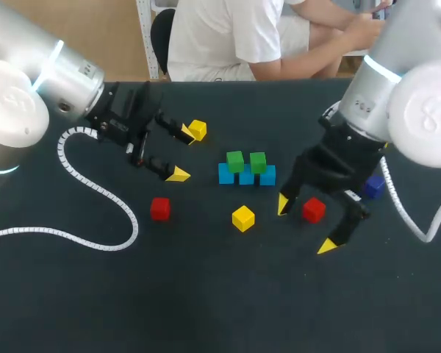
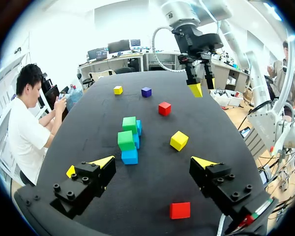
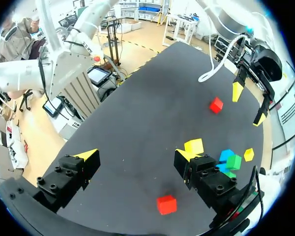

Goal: Place the blue cubes, place green cubes on the blue cubes, place the yellow cubes on the green cubes, then place the red cubes on the yellow cubes, and place purple cube on the red cubes.

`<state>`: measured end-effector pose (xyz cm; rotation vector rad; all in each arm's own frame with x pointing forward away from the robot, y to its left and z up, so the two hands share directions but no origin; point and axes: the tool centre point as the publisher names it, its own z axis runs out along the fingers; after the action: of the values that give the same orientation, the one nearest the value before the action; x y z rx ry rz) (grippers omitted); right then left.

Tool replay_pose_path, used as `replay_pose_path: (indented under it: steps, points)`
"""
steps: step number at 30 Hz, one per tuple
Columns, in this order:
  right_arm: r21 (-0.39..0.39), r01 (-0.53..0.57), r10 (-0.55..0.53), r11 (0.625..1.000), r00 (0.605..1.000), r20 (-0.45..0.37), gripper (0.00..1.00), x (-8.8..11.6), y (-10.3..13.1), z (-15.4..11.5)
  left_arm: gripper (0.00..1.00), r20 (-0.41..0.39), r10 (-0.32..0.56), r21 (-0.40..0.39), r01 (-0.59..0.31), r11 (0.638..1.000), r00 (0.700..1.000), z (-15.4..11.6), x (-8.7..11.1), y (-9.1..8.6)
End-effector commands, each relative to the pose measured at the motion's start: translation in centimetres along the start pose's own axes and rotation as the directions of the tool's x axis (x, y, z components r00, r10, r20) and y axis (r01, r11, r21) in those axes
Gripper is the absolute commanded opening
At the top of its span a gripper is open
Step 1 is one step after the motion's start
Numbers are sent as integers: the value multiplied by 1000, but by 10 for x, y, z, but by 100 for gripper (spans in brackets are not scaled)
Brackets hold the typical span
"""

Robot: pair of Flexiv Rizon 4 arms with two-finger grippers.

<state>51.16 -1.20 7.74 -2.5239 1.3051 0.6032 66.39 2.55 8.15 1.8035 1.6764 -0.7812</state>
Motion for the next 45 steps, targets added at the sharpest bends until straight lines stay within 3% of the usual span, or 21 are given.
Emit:
replay_pose_path:
  steps: [1,15,26,33,45]
  points:
    - [13,7,-6,1000,1000,-2,100,-8,-1,5,100,1,1,5,-1,1000,1000,0,1,2]
    - [12,-3,3,1000,1000,-18,100,-18,-29,20,100,1,1,5,-1,1000,1000,0,1,2]
    - [37,3,-4,999,1000,17,100,-13,-51,24,100,1,1,5,-1,1000,1000,0,1,2]
    - [55,-4,3,999,1000,20,100,-8,-50,19,100,1,1,5,-1,1000,1000,0,1,2]
    - [57,-12,11,998,999,31,100,-5,-48,17,100,-70,-54,1,54,999,996,-3,21,25]
